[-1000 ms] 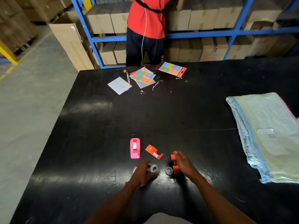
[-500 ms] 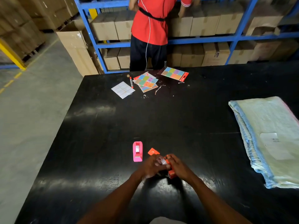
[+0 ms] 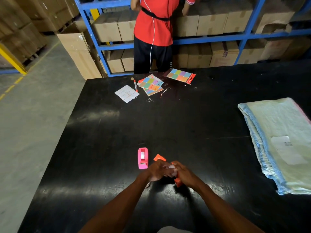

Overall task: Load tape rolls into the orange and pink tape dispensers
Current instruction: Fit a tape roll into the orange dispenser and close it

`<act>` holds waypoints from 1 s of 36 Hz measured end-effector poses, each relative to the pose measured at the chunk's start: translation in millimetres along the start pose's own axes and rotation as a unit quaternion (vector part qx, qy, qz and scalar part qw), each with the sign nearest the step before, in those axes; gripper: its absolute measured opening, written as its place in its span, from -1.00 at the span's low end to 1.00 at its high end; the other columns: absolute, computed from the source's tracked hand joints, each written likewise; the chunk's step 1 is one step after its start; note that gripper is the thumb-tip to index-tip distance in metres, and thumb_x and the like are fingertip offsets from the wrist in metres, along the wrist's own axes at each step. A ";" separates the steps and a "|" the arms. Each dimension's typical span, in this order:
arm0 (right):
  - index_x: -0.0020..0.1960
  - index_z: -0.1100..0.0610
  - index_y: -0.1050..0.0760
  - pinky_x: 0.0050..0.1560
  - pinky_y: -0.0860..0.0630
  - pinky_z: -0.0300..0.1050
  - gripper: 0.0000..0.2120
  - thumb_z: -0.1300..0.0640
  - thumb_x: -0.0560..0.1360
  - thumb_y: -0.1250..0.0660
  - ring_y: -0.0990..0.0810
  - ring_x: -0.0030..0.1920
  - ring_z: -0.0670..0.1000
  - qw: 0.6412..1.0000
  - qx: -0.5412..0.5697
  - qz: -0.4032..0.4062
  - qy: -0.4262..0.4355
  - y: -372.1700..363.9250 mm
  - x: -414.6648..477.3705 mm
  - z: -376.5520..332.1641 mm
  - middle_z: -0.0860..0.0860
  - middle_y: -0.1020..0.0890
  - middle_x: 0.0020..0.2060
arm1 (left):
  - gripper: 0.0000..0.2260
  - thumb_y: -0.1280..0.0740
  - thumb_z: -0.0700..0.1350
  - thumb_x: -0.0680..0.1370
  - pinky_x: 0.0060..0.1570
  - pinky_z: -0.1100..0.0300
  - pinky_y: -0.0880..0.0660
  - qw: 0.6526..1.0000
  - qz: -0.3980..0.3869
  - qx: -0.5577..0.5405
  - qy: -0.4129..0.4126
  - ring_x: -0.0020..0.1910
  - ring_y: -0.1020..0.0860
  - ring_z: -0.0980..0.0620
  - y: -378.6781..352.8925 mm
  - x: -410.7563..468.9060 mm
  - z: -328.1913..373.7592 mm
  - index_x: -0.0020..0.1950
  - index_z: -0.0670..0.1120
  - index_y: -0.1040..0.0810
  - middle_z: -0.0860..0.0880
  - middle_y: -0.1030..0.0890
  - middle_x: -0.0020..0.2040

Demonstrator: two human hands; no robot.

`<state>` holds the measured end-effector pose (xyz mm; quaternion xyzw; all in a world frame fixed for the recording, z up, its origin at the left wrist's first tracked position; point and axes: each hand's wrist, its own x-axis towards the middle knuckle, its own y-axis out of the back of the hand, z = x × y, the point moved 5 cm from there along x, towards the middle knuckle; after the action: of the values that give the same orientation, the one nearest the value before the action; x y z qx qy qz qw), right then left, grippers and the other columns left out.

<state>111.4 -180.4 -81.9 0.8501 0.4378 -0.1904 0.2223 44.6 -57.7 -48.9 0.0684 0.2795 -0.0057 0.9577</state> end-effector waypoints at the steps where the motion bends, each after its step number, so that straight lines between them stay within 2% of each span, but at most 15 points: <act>1: 0.11 -0.07 -0.54 -0.02 -0.47 -0.11 -0.69 0.00 0.69 -0.01 -0.57 -0.17 -0.12 1.000 0.013 0.001 -0.001 -0.9 -0.5 -1.8 -0.08 -0.63 -0.15 | -0.71 -0.37 -0.04 0.55 0.03 0.19 -0.60 1.000 0.000 -0.003 0.003 -0.03 -0.67 -0.03 0.3 1.4 0.2 0.12 -0.24 -0.64 -0.19 -0.69 0.00; 4: 0.14 0.03 -0.54 -0.04 -0.44 -0.20 -0.69 0.04 0.71 -0.02 -0.59 -0.15 -0.17 0.999 0.048 0.005 -0.004 -2.4 -3.7 -6.1 -0.09 -0.63 -0.13 | -0.70 -0.41 0.00 0.52 -0.02 0.22 -0.59 1.000 0.006 -0.006 0.003 -0.08 -0.68 0.00 2.6 4.8 -1.1 0.09 -0.20 -0.66 -0.13 -0.71 -0.06; 7: 0.12 0.11 -0.54 0.00 -0.48 -0.20 -0.72 0.08 0.69 -0.06 -0.62 -0.09 -0.13 0.996 0.083 0.012 -0.001 -1.8 -2.1 -6.2 -0.02 -0.66 -0.09 | -0.62 -0.45 0.06 0.46 0.07 0.03 -0.61 0.998 0.028 -0.045 0.016 -0.09 -0.70 -0.07 4.6 9.9 -5.1 0.13 -0.17 -0.61 -0.10 -0.71 -0.08; 9: 0.11 0.13 -0.54 0.01 -0.50 -0.18 -0.75 0.13 0.68 -0.09 -0.62 -0.05 -0.07 0.995 0.097 0.031 0.004 0.2 1.2 -6.7 0.01 -0.66 -0.07 | -0.69 -0.40 0.05 0.53 0.08 0.02 -0.60 0.995 0.052 -0.077 0.038 -0.09 -0.69 -0.11 4.8 11.5 -4.5 0.12 -0.15 -0.56 -0.15 -0.69 -0.07; 10: 0.12 0.13 -0.55 0.01 -0.50 -0.19 -0.74 0.13 0.68 -0.08 -0.62 -0.03 -0.05 0.994 0.100 0.042 0.008 1.4 3.3 -7.0 0.03 -0.66 -0.05 | -0.75 -0.35 0.06 0.56 0.02 0.06 -0.60 0.992 0.065 -0.093 0.055 -0.12 -0.68 -0.08 5.8 12.5 -5.3 0.07 -0.11 -0.55 -0.13 -0.69 -0.11; 13: 0.13 0.13 -0.55 -0.04 -0.49 -0.19 -0.74 0.10 0.69 -0.09 -0.58 -0.07 -0.04 0.993 0.101 0.061 0.005 5.0 6.0 -8.4 0.02 -0.64 -0.07 | -0.69 -0.29 0.18 0.56 -0.19 0.18 -0.56 0.984 0.129 -0.086 0.089 -0.24 -0.66 0.01 12.5 17.7 -9.7 -0.09 -0.06 -0.56 -0.04 -0.67 -0.23; 17: 0.14 0.10 -0.55 -0.11 -0.47 -0.13 -0.78 0.08 0.66 -0.15 -0.54 -0.14 -0.03 0.990 0.119 0.071 -0.008 14.5 5.1 -7.9 0.02 -0.60 -0.11 | -0.68 -0.37 0.05 0.52 -0.35 0.13 -0.57 0.959 0.242 -0.021 0.149 -0.44 -0.61 0.04 31.8 31.5 -41.0 -0.04 -0.23 -0.58 -0.15 -0.67 -0.26; 19: 0.15 0.07 -0.56 -0.09 -0.49 -0.11 -0.78 0.09 0.66 -0.15 -0.55 -0.14 -0.02 0.988 0.137 0.072 -0.012 19.4 6.1 -5.8 0.04 -0.60 -0.10 | -0.65 -0.37 0.07 0.49 -0.15 -0.01 -0.67 0.947 0.263 -0.017 0.181 -0.30 -0.67 -0.08 34.5 37.0 -55.4 -0.02 -0.23 -0.54 -0.22 -0.68 -0.19; 21: 0.15 0.04 -0.56 -0.13 -0.50 -0.11 -0.78 0.09 0.66 -0.16 -0.55 -0.16 -0.02 0.985 0.155 0.077 -0.014 23.6 7.5 -3.7 0.04 -0.60 -0.10 | -0.64 -0.37 0.07 0.50 0.05 -0.12 -0.63 0.942 0.263 -0.028 0.205 -0.07 -0.68 -0.20 29.6 36.9 -56.2 0.06 -0.20 -0.47 -0.26 -0.64 -0.06; 23: 0.14 0.03 -0.57 -0.14 -0.50 -0.12 -0.79 0.06 0.65 -0.17 -0.55 -0.17 -0.02 0.982 0.168 0.081 -0.015 27.1 8.8 -2.0 0.04 -0.60 -0.11 | -0.67 -0.35 0.04 0.53 0.09 -0.14 -0.60 0.940 0.256 -0.047 0.220 0.04 -0.65 -0.26 21.7 33.5 -46.2 0.10 -0.17 -0.39 -0.27 -0.59 -0.01; 26: 0.10 0.00 -0.58 -0.13 -0.49 -0.08 -0.78 0.09 0.66 -0.15 -0.54 -0.16 0.01 0.980 0.178 0.086 -0.016 31.0 11.8 -0.1 0.03 -0.59 -0.12 | -0.49 -0.34 0.10 0.50 0.05 -0.14 -0.62 0.933 0.257 -0.044 0.250 0.02 -0.65 -0.28 17.0 37.3 -41.3 0.25 -0.14 -0.20 -0.25 -0.56 0.00; 30: 0.06 -0.04 -0.59 -0.10 -0.52 0.00 -0.75 0.11 0.66 -0.13 -0.57 -0.17 0.04 0.980 0.172 0.097 -0.026 32.7 14.4 6.8 0.12 -0.62 -0.11 | -0.36 -0.32 0.16 0.48 0.04 -0.12 -0.63 0.924 0.277 -0.027 0.263 -0.07 -0.66 -0.22 20.3 50.0 -46.6 0.37 -0.21 -0.21 -0.28 -0.61 0.03; 33: 0.12 -0.11 -0.59 -0.03 -0.60 0.10 -0.76 0.00 0.62 -0.15 -0.64 -0.15 0.07 0.982 0.162 0.092 -0.032 35.1 13.5 9.2 0.20 -0.67 -0.02 | 0.00 -0.29 0.32 0.33 0.09 -0.14 -0.59 0.910 0.310 -0.007 0.275 0.04 -0.65 -0.28 29.7 81.9 -82.3 0.49 -0.26 0.05 -0.30 -0.62 0.11; 34: 0.13 -0.09 -0.58 -0.04 -0.60 0.09 -0.76 0.01 0.63 -0.15 -0.64 -0.15 0.06 0.982 0.158 0.094 -0.031 37.3 13.2 9.2 0.21 -0.67 -0.01 | 0.01 -0.29 0.31 0.32 0.11 -0.13 -0.58 0.907 0.318 0.003 0.275 0.06 -0.63 -0.29 33.5 98.3 -101.4 0.49 -0.27 0.06 -0.31 -0.61 0.12; 36: 0.14 -0.03 -0.57 -0.08 -0.56 0.01 -0.76 0.07 0.66 -0.13 -0.62 -0.17 0.03 0.983 0.151 0.100 -0.027 41.3 14.3 10.1 0.20 -0.67 -0.04 | -0.07 -0.36 0.22 0.38 0.16 -0.09 -0.55 0.898 0.334 0.024 0.285 0.11 -0.61 -0.30 33.7 91.9 -83.6 0.46 -0.33 -0.02 -0.31 -0.60 0.16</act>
<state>152.1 -197.9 -88.9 0.9078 0.3107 -0.2542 0.1212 79.1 -10.6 -163.7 0.1797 0.5013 0.3270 0.7807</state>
